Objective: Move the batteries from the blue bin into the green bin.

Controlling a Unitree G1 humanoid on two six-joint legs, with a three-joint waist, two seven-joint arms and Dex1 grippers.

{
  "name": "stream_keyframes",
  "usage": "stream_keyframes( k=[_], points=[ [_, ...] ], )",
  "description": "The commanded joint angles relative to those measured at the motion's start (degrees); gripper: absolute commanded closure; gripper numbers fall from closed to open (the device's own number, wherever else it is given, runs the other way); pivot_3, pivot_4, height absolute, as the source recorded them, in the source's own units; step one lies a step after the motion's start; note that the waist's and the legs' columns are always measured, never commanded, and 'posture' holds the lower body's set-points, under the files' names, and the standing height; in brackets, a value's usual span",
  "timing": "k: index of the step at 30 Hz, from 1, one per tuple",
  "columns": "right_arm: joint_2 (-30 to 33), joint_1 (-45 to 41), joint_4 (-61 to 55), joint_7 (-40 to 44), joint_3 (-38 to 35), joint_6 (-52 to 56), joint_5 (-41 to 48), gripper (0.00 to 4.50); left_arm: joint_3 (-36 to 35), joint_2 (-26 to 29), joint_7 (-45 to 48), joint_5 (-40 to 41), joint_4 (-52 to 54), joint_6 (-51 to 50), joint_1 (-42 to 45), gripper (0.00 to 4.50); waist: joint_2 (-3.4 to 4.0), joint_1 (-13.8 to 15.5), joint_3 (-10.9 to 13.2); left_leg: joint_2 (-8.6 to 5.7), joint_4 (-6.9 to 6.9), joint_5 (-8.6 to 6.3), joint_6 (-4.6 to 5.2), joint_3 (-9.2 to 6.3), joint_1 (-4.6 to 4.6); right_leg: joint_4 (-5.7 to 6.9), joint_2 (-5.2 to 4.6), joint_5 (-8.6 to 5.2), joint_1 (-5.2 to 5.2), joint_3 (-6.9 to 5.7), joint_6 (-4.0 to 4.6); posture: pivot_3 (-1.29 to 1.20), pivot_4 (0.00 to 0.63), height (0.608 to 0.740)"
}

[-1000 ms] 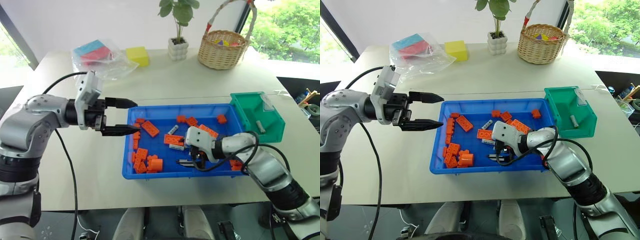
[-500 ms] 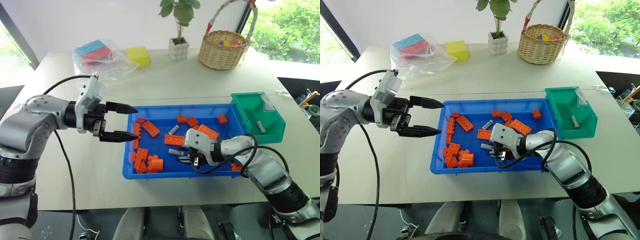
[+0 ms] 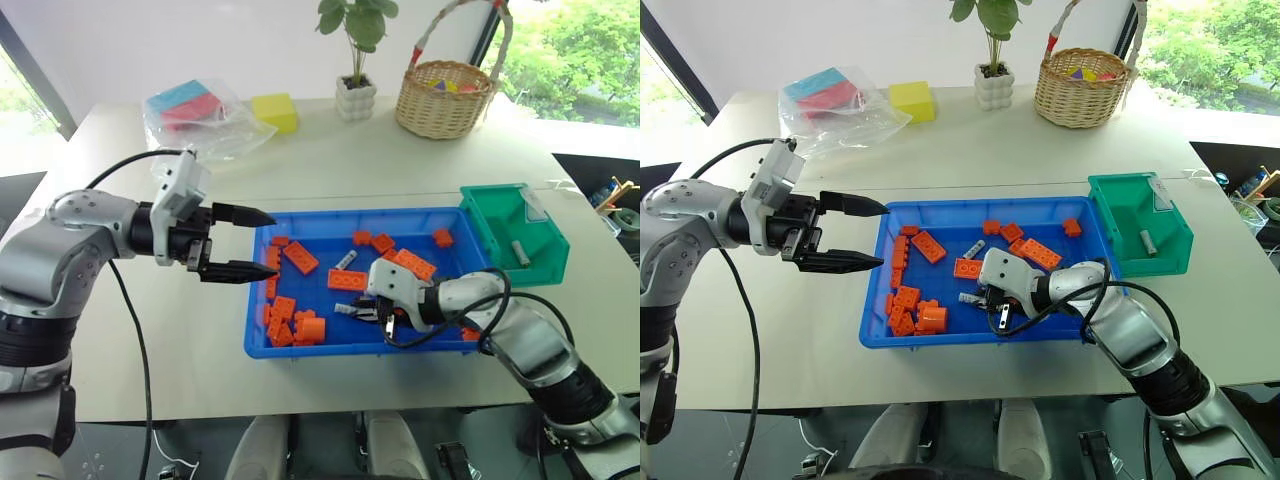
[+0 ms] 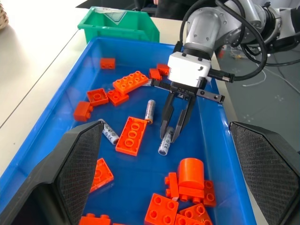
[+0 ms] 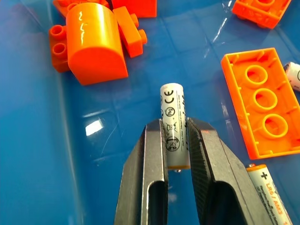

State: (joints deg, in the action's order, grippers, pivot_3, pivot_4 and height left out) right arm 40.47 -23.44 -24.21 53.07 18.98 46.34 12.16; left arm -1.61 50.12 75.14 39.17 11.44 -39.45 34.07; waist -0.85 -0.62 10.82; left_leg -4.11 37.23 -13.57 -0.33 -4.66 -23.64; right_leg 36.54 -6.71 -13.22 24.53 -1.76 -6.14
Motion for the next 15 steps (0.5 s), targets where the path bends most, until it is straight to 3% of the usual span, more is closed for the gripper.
stream_keyframes(
  k=[1, 4, 7, 11, 15],
  points=[
    [1.65, -6.86, -3.87, 0.39, -11.73, 7.75, 7.18, 4.39, -1.27, 0.42, -0.11, 0.62, 1.29, 0.44, 0.60, 0.00, 0.04, -0.01, 0.05, 0.00, 0.01, 0.00, 0.00, 0.00, 0.00, 0.00, 0.00, 0.00, 0.00, 0.00, 0.00, 0.00, 0.150, 0.702],
    [7.93, -11.84, 1.43, 0.56, -22.08, 11.01, 9.26, 4.39, -1.50, 0.41, -0.25, 0.60, 1.45, 0.76, 0.11, 0.00, 0.08, 0.16, 0.12, -0.01, 0.02, 0.00, 0.00, 0.02, -0.01, -0.05, -0.01, 0.00, 0.00, 0.00, 0.00, 0.00, 0.150, 0.702],
    [14.89, -11.27, 8.70, 0.64, -27.74, 9.62, 8.22, 4.39, -1.65, 0.32, -0.32, 0.40, 1.34, 1.26, -0.41, 0.00, 0.05, 1.30, 0.11, 0.00, -0.02, -0.04, 0.05, -0.03, -0.05, -0.23, 0.01, 0.00, -0.08, -0.11, 0.00, 0.00, 0.150, 0.702],
    [20.38, -7.01, 16.46, -1.67, -29.86, 5.78, 4.38, 4.39, -1.81, 0.08, -0.65, 0.29, 0.99, 1.71, -0.42, 0.00, 0.04, 1.32, 0.11, 0.00, -0.09, -0.10, 0.16, 0.04, -0.11, -0.37, -0.05, 0.01, -0.09, -0.11, -0.01, 0.00, 0.150, 0.702],
    [21.04, -3.97, 21.01, -4.27, -30.92, 3.41, 2.64, 4.39, -1.87, 0.05, -0.84, 0.27, 0.65, 2.02, -0.19, 0.00, 0.12, 0.88, 0.16, -0.02, -0.04, -0.10, 0.17, 0.19, -0.18, -0.37, -0.09, 0.01, -0.01, 0.01, -0.01, 0.00, 0.150, 0.702]
  ],
)
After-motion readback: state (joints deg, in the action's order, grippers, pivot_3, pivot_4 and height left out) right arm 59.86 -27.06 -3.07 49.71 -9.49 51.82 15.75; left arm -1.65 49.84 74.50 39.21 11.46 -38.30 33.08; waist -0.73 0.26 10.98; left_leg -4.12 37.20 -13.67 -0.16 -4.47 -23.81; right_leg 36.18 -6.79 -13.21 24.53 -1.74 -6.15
